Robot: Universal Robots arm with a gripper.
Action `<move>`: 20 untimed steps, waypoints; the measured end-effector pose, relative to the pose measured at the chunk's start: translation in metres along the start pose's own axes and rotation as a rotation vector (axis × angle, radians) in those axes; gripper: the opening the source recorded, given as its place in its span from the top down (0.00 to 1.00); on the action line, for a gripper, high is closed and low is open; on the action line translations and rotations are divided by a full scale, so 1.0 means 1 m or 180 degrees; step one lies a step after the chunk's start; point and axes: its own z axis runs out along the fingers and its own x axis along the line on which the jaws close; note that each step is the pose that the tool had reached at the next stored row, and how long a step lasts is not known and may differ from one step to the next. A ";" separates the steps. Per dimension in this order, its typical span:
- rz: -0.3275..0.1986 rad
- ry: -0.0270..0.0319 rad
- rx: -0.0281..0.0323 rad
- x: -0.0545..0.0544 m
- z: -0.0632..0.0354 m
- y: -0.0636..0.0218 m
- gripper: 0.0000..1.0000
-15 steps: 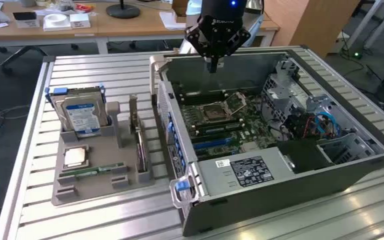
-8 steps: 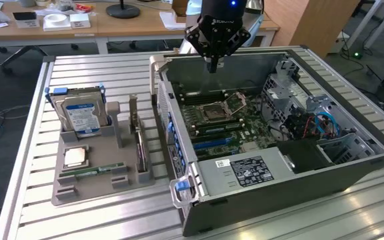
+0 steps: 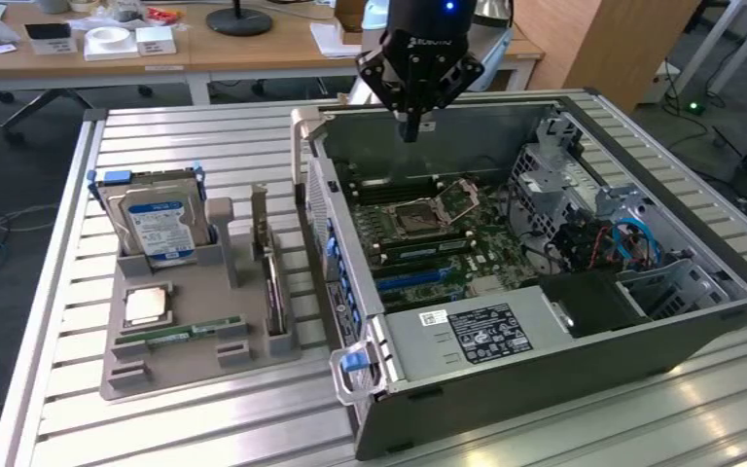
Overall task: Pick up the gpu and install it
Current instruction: 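Reach for the gpu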
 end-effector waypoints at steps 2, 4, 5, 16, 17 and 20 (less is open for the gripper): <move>0.0000 0.0000 0.0000 0.003 0.0000 -0.0002 0.89; 0.0000 0.0000 0.0000 0.005 0.0000 -0.0004 0.89; 0.0000 0.0000 0.0000 0.007 0.0000 -0.0005 0.89; 0.0000 0.0000 0.0000 0.026 -0.0001 -0.0018 0.89; 0.0000 0.0000 0.0000 0.027 -0.0001 -0.0019 0.89; 0.0000 0.0000 0.0000 0.031 -0.0002 -0.0022 0.89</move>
